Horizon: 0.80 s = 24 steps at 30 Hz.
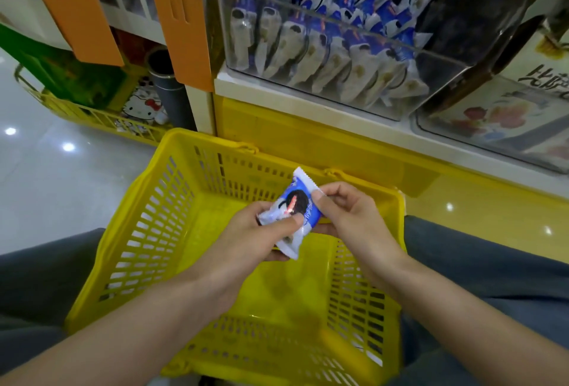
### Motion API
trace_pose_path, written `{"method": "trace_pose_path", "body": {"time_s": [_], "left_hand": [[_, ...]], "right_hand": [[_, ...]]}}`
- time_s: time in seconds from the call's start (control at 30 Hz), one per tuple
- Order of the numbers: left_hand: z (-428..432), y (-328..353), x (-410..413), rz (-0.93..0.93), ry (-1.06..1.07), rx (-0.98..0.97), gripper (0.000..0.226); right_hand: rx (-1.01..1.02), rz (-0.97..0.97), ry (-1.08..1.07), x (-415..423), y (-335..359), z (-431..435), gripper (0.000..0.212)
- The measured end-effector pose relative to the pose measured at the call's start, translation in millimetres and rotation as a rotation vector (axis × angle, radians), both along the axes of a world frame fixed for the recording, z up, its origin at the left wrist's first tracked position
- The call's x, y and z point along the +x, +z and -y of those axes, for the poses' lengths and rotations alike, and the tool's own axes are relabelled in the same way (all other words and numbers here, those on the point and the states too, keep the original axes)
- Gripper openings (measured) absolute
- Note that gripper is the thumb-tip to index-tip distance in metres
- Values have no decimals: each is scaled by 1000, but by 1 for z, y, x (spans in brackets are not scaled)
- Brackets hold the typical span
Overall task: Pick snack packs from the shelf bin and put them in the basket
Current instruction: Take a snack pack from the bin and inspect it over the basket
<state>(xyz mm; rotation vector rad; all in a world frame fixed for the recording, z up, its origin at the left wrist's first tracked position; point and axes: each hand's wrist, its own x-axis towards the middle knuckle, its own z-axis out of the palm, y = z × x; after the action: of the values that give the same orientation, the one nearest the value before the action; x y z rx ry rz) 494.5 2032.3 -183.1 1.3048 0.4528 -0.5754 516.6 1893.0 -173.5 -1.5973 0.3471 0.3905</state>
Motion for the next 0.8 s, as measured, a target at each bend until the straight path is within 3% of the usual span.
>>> {"method": "trace_pose_path", "body": {"time_s": [0.13,0.2,0.27,0.37,0.5,0.63,0.8], "left_hand": [[-4,0,0,130,115,84,6],[-6,1,2,228,112,190,6],[-11,3,4,399,6,363,10],[-16,7,6,546,-178,513,7],[-14,7,5,537,-206,522,6],[-11,6,11,441,-68,429,15],[-13,6,11,499,-130,456,23]], "right_hand": [[179,-191,-36,-3,1,0,8],[192,-270,65,-2,3,2,2],[87,-267,287,-1,6,5,17],[-203,-44,561,1,9,8,55],[-203,91,571,0,13,6,47],[-103,1,463,-1,8,6,37],[-92,-47,577,-8,2,6,38]]}}
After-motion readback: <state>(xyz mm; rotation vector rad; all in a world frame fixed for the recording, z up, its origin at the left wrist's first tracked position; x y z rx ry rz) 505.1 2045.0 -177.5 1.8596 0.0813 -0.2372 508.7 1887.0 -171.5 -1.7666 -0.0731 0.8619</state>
